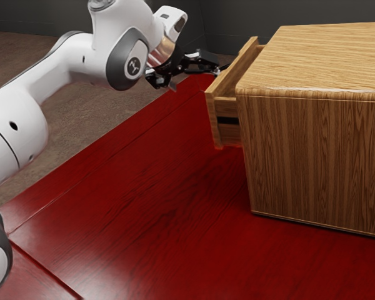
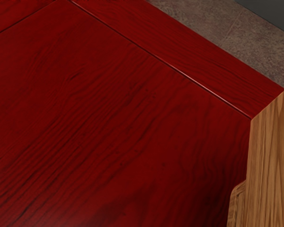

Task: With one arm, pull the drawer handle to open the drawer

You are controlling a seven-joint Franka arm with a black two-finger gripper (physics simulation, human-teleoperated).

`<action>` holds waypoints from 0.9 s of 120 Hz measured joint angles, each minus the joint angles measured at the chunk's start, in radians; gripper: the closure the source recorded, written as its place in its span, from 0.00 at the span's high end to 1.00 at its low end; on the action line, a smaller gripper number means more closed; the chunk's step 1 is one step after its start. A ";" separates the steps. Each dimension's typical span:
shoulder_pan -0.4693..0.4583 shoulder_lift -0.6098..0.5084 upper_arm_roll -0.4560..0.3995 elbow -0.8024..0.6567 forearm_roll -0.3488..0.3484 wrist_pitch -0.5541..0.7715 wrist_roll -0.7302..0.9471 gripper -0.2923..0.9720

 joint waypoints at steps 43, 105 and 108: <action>0.025 0.005 0.001 -0.020 0.022 0.034 0.005 0.76; 0.043 -0.061 0.082 -0.145 0.010 0.096 -0.049 0.75; 0.045 -0.065 0.088 -0.151 0.011 0.097 -0.050 0.75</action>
